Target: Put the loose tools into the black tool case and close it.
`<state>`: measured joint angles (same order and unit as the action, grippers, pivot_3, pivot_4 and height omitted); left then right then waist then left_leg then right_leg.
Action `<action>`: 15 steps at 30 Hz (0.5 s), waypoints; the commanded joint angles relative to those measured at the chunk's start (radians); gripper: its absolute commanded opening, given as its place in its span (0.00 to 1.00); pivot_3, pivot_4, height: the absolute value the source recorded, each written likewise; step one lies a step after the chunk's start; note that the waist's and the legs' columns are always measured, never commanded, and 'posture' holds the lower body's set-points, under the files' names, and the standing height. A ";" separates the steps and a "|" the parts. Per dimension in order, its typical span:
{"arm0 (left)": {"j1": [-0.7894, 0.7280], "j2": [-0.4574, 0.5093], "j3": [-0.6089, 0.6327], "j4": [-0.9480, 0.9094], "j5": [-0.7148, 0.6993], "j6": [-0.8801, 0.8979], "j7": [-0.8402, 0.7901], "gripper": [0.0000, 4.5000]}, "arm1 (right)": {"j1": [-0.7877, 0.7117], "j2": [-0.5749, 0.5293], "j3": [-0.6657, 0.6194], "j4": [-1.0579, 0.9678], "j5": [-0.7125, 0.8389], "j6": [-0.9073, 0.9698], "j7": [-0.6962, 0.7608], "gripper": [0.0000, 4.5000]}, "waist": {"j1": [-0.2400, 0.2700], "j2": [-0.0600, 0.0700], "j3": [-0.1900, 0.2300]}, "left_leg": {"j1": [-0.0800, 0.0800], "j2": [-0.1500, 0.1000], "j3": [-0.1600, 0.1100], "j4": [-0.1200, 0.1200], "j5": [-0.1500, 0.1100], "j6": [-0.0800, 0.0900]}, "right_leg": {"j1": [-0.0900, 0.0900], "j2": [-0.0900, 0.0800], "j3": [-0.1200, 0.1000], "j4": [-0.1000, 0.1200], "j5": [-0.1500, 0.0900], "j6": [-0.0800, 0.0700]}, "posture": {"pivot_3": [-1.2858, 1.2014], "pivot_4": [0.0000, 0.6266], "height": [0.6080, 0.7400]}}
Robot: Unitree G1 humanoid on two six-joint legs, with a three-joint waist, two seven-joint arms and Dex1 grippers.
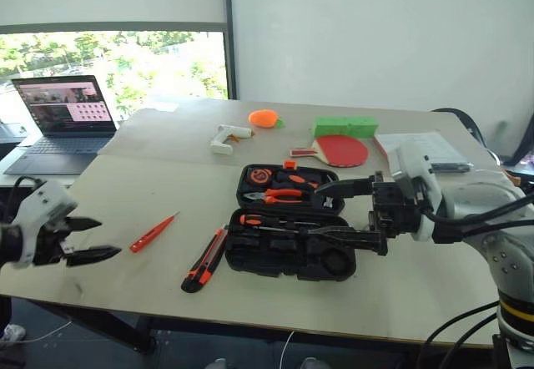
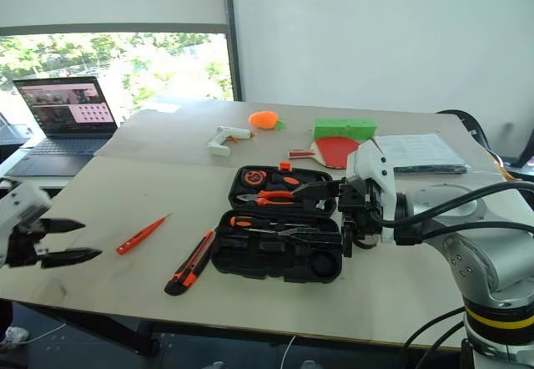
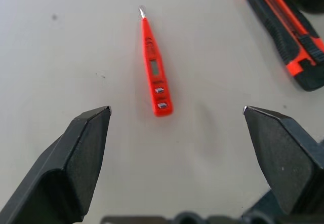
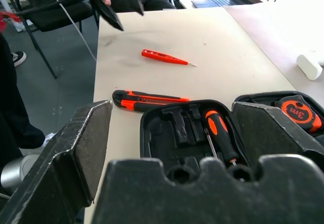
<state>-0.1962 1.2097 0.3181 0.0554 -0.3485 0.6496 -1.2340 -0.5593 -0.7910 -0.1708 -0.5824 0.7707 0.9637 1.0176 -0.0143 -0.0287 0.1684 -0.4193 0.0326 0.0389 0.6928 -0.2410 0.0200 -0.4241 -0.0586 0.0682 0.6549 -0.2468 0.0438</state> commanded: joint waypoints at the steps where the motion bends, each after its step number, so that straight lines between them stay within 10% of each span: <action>1: -0.224 0.005 -0.216 0.126 0.094 0.018 -0.025 1.00 | -0.020 -0.017 -0.024 -0.048 0.040 -0.024 -0.032 0.98 | 0.004 0.000 0.000 | 0.000 0.000 0.002 0.000 0.000 0.000 | 0.000 0.000 0.000 0.000 0.000 0.000 | 0.52 0.24 0.97; 15: -0.835 -0.240 -0.780 0.624 0.492 0.093 -0.175 1.00 | 0.061 0.002 -0.023 -0.161 0.169 -0.013 -0.226 0.98 | -0.004 -0.007 0.002 | -0.007 -0.001 0.002 0.001 0.000 0.001 | -0.005 0.003 0.000 0.000 0.000 0.001 | 0.52 0.24 0.97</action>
<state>-0.9920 0.9720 -0.4292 0.6469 0.0953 0.7431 -1.3711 -0.4991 -0.7912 -0.1755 -0.7107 0.9139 0.9646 0.8208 -0.0180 -0.0352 0.1700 -0.4263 0.0317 0.0408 0.6938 -0.2414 0.0209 -0.4288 -0.0558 0.0684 0.6548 -0.2473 0.0445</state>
